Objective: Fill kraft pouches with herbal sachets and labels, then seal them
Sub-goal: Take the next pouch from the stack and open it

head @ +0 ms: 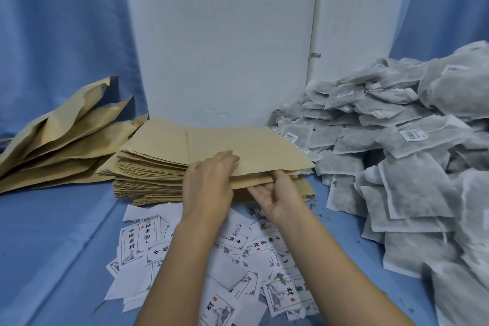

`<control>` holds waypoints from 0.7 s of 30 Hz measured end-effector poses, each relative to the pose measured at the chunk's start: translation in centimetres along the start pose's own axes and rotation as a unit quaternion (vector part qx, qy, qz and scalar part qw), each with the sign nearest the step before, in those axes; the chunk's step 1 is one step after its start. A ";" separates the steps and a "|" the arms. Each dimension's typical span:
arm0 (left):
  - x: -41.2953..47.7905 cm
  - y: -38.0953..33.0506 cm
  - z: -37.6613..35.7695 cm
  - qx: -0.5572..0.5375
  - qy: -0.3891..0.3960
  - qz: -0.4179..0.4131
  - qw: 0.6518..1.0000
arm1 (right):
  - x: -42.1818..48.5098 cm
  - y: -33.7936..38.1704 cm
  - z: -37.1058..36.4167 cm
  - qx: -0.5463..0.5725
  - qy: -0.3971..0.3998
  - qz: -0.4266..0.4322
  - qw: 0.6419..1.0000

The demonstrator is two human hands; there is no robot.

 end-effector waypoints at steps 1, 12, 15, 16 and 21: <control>-0.1 0.8 0.3 0.008 -0.009 0.020 1.000 | 0.1 0.5 0.6 0.002 -0.018 0.006 1.000; -0.7 1.1 -1.1 -0.088 -0.018 0.133 0.987 | -1.4 2.0 -0.8 -0.184 0.012 0.154 0.971; -0.5 0.2 -1.1 -0.264 -0.067 0.164 0.948 | -2.9 2.0 -3.8 -0.297 0.105 0.254 0.914; -0.5 -0.1 -1.1 -0.311 -0.077 0.177 0.931 | -3.4 2.0 -4.5 -0.316 0.129 0.280 0.898; -0.7 0.7 -2.3 -0.494 -0.101 0.332 0.797 | -4.8 2.1 -5.9 -0.447 0.172 0.380 0.791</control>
Point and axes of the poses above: each hand's wrist, its own x-axis towards the middle knuckle, its own z-axis out of the back of the hand, y = z × x, the point moved 7 cm from there along x, towards the middle knuckle, and after that the axes turned 5 degrees about -z, right-handed, at the moved point
